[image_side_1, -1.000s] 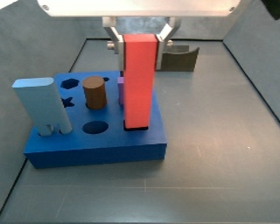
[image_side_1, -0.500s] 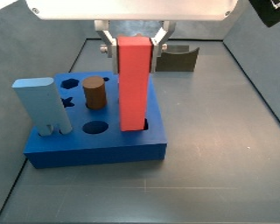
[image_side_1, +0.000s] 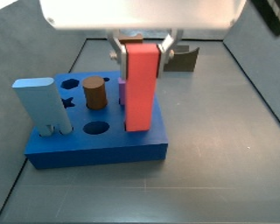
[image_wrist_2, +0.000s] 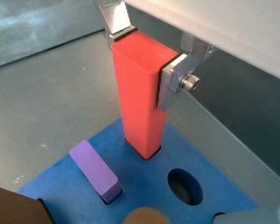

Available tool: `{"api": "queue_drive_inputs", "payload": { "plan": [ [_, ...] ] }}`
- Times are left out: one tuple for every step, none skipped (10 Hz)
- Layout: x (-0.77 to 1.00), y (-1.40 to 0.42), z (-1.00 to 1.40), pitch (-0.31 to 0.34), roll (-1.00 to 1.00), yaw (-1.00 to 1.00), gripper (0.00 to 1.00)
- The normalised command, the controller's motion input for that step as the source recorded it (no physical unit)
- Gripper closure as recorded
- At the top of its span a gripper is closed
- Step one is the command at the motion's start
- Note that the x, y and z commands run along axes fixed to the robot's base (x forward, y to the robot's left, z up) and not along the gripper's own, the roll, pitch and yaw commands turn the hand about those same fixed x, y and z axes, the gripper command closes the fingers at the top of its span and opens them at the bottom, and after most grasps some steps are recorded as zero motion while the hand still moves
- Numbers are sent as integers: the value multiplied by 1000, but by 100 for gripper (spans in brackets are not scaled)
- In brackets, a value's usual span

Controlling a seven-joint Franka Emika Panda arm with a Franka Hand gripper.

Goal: Pick up the rectangle object. Move up. Move to above the board. Insert the rectangle object.
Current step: Insert the rectangle object.

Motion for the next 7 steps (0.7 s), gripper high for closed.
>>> {"api": "queue_drive_inputs", "payload": {
  "plan": [
    [54, -97, -626, -83, 93, 0, 100],
    [26, -100, -640, -79, 87, 0, 100],
    [20, -77, -609, -81, 61, 0, 100],
    [9, -43, -583, -86, 29, 0, 100],
    [57, 0, -529, -91, 0, 0, 100],
    [77, 0, -391, -3, 7, 0, 100],
    [14, 0, -143, -54, 0, 0, 100]
  ]
}}
